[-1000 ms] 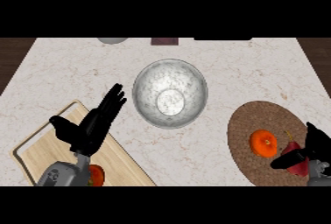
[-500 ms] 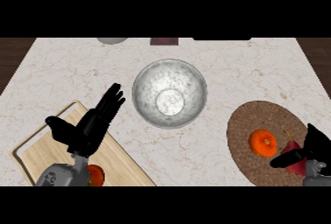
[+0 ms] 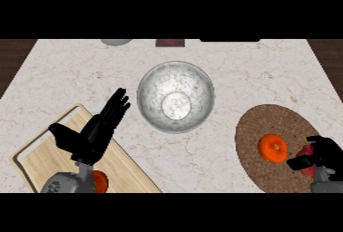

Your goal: Pick the pear from the placemat and place it in the bowl

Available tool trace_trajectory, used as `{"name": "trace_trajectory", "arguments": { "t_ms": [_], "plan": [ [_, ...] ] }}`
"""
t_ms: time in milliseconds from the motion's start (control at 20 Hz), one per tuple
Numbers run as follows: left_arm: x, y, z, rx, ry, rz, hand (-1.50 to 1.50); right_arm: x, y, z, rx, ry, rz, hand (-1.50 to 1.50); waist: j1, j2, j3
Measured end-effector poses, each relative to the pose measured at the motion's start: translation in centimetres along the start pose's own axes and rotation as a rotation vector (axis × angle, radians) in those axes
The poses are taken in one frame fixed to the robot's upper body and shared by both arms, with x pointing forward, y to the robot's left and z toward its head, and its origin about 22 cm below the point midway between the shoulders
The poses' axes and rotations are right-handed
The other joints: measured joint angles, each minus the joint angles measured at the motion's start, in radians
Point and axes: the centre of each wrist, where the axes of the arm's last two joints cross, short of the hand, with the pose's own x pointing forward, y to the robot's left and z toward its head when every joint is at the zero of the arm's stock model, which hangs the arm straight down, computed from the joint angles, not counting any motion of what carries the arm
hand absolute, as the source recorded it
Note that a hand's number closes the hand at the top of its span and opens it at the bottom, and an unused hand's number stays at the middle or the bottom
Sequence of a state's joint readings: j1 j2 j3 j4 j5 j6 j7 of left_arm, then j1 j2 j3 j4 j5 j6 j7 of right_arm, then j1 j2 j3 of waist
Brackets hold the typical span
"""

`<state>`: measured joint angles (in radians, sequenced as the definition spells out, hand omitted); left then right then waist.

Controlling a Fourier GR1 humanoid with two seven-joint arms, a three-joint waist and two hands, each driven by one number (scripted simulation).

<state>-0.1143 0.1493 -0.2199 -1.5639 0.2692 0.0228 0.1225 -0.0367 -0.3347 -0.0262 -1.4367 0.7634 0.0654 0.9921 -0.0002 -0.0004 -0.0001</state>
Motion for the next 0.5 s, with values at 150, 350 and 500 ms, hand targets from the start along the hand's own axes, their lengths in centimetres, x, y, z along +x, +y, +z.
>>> {"name": "trace_trajectory", "arguments": {
  "t_ms": [150,350,500],
  "plan": [
    [0.4,0.3,-0.3,0.001,0.004,0.003,0.0,-0.3,0.8,-0.2,-0.016,-0.027,0.006,1.5,0.0,-0.003,-0.004],
    [0.8,1.0,-0.9,0.004,-0.001,-0.002,0.0,0.4,1.0,-0.7,-0.034,-0.051,0.019,1.5,0.0,-0.002,-0.004],
    [1.0,0.2,-0.4,-0.006,0.003,0.0,0.0,0.5,1.2,-0.8,-0.041,-0.063,0.037,1.5,0.001,-0.003,-0.005]
  ]
}}
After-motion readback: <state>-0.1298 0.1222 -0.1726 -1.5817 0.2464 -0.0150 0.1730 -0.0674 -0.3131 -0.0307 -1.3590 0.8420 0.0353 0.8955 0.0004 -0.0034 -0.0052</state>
